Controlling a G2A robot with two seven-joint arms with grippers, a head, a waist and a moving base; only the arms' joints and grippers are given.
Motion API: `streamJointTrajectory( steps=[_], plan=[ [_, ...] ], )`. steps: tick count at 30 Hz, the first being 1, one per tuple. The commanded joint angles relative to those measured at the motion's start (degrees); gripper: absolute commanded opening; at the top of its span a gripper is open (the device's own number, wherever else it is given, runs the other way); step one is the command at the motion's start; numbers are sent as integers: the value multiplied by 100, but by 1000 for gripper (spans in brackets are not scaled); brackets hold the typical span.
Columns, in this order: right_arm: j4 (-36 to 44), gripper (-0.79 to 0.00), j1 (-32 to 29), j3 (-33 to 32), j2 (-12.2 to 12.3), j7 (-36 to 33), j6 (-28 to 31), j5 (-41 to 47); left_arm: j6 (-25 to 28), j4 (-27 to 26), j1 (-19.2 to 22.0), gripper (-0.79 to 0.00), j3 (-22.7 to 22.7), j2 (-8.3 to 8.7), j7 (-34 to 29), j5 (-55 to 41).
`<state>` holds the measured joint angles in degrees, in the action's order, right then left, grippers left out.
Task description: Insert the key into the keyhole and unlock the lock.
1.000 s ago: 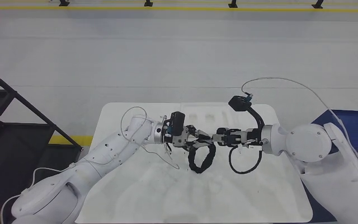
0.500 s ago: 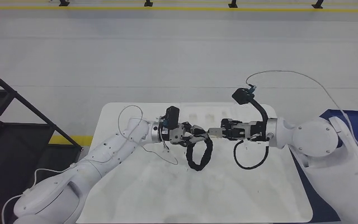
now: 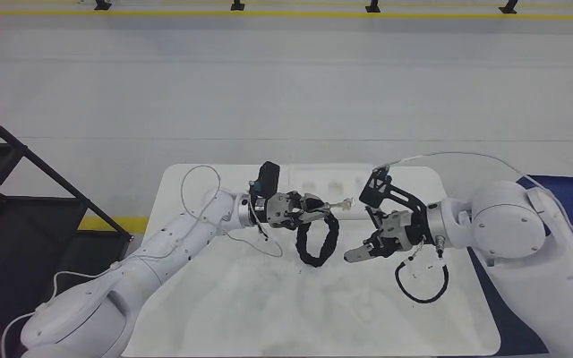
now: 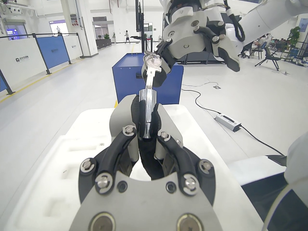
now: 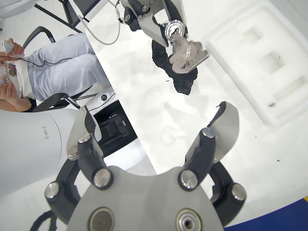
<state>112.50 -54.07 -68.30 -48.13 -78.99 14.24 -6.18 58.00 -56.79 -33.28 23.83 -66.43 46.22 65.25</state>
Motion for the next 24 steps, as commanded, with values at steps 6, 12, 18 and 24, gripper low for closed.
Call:
streamJointTrajectory(
  steps=[6,12,18,24],
  plan=[
    [2,0,-2,-4,1,13,5,-5,0,-62,190,-785,-349,78,-259,-531],
    [258,0,-56,-46,23,203,224,-352,0,-152,335,-785,-532,157,-631,-944],
    [751,0,-69,-8,38,577,764,-1044,0,-251,428,-785,-618,197,-996,-1275],
    [902,0,-61,178,27,832,906,-1541,0,-316,453,-785,-630,215,-1185,-1433]
  ],
)
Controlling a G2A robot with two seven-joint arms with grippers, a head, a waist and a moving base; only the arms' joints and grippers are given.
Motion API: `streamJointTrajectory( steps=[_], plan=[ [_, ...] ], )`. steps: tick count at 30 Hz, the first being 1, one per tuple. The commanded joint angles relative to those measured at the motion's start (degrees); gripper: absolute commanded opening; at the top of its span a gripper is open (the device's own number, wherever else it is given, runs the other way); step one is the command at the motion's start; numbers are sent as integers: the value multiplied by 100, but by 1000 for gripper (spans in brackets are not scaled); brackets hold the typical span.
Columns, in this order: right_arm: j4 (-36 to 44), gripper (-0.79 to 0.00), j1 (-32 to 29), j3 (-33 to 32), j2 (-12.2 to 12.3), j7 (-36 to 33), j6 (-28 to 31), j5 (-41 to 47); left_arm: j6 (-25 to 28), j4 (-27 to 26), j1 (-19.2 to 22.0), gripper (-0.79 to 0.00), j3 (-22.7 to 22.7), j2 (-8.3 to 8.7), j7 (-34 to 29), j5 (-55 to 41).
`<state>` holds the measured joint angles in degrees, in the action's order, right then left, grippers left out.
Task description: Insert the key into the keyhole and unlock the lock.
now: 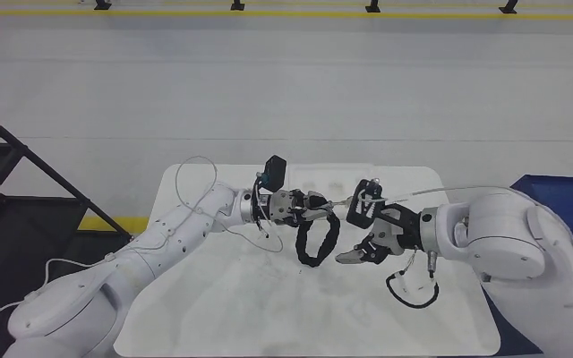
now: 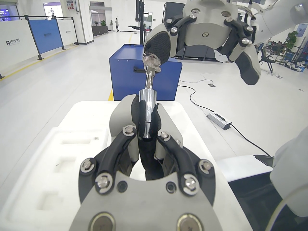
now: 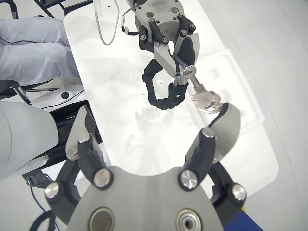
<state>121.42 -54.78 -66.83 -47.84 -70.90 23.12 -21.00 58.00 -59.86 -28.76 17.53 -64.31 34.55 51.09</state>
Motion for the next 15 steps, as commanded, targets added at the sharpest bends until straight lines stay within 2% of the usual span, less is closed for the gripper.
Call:
streamJointTrajectory(
  steps=[1,6,15],
  plan=[
    [24,0,24,68,-6,43,29,-120,0,-16,2,-785,-1,7,-34,-32],
    [77,0,80,205,-23,188,39,-320,0,-86,18,-785,-17,17,-112,-30],
    [20,0,248,411,-37,-34,-3,-184,0,-104,65,-785,40,25,-214,206]
  ],
)
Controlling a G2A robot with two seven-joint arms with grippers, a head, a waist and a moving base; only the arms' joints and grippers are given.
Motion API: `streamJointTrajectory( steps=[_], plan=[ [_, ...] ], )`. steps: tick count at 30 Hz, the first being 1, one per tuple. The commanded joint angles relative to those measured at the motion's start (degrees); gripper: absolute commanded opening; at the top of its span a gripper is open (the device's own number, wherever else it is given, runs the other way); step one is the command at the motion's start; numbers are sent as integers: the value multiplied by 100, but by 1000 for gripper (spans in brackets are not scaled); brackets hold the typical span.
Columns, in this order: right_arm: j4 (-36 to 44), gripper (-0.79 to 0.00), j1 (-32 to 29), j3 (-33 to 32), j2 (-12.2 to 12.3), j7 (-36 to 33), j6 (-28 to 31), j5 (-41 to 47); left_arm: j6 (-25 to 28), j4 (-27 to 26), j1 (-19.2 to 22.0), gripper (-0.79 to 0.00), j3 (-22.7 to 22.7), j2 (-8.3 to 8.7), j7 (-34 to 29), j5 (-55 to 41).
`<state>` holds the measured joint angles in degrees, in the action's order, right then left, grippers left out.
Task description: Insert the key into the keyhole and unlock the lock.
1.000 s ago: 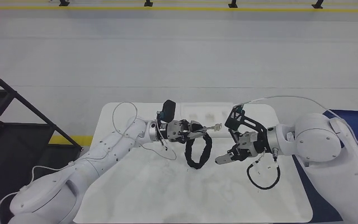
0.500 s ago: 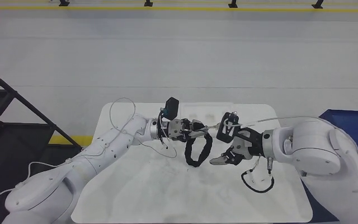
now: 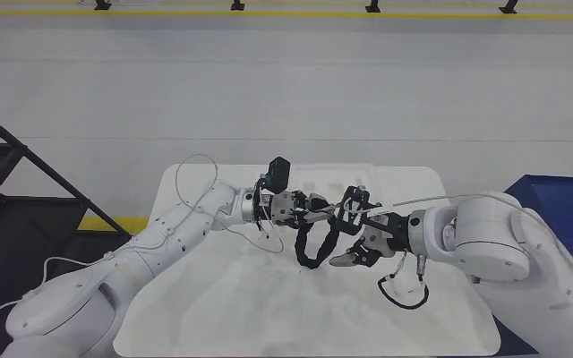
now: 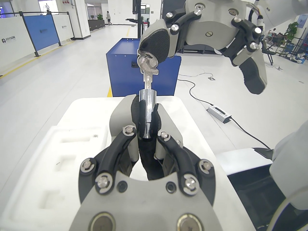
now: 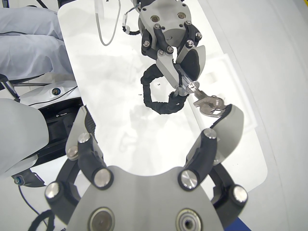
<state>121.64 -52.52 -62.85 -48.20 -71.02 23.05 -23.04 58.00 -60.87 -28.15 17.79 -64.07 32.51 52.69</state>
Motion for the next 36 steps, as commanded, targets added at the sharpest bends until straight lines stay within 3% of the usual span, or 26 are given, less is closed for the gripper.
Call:
streamJointTrajectory(
  steps=[1,16,21,30,36],
  plan=[
    [1,0,45,30,-2,-38,27,46,0,-6,6,-785,30,0,-20,93],
    [-253,0,294,115,8,-303,73,601,0,-73,-89,-785,319,-32,-22,634],
    [-241,0,297,-9,58,-328,590,319,0,-126,-116,-785,297,-6,33,696],
    [-329,0,379,379,263,537,1559,-575,0,-320,128,-785,-228,196,-400,81],
    [-229,0,397,387,323,839,1784,-1203,0,-520,435,-785,-590,379,-973,-483]
  ],
)
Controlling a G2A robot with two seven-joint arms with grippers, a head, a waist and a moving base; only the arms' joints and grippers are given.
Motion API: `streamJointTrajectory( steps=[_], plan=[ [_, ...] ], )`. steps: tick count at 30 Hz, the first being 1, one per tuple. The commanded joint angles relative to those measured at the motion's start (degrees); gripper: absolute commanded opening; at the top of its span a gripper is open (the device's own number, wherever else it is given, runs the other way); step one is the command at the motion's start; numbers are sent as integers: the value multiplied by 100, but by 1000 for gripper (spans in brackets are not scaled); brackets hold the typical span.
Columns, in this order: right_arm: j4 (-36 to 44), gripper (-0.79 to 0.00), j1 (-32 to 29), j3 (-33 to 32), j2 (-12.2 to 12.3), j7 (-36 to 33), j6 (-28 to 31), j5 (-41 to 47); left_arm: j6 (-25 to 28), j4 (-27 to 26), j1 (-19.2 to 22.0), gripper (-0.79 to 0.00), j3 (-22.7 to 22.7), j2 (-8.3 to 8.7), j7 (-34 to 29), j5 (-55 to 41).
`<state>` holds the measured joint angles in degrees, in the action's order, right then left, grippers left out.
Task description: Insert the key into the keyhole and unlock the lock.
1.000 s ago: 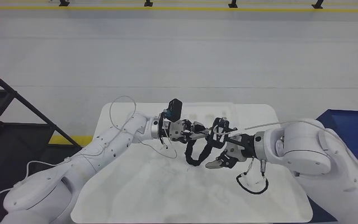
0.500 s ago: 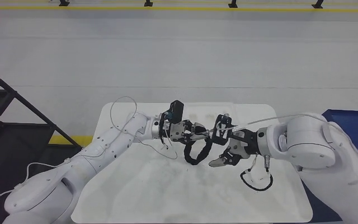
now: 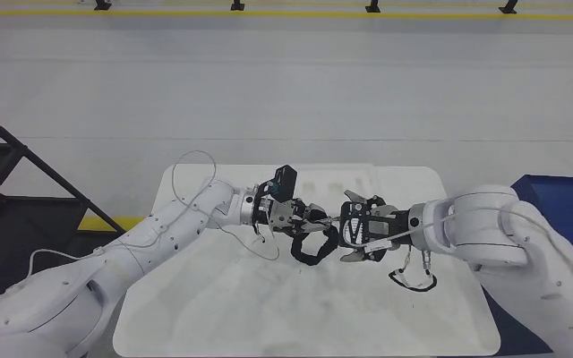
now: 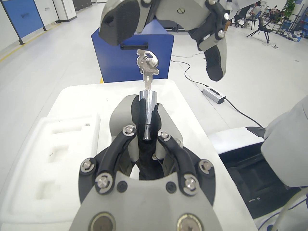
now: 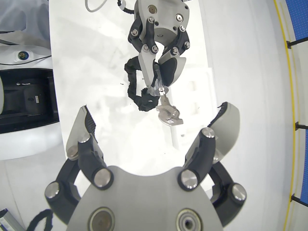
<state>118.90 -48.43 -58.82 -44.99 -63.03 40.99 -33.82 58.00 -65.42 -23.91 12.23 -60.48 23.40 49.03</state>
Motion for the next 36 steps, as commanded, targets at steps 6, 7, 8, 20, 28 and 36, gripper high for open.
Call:
streamJointTrajectory(
  steps=[6,7,8,20,28,36],
  plan=[
    [343,-262,-194,-69,28,213,-130,-904,0,-274,112,-785,-225,142,-211,-554],
    [377,-308,-221,-63,30,237,-134,-983,0,-294,129,-785,-249,160,-228,-597],
    [414,-345,-240,-51,30,259,-136,-1060,0,-325,136,-785,-249,178,-249,-628],
    [651,-496,-223,186,-14,387,-216,-1702,0,-541,121,-785,-249,321,-495,-877],
    [680,-785,-263,159,-27,509,-390,-1789,0,-610,112,-785,-249,352,-597,-956],
    [476,-785,-393,-41,-18,733,-592,-945,0,-709,105,-785,-249,341,-658,-925]
  ],
)
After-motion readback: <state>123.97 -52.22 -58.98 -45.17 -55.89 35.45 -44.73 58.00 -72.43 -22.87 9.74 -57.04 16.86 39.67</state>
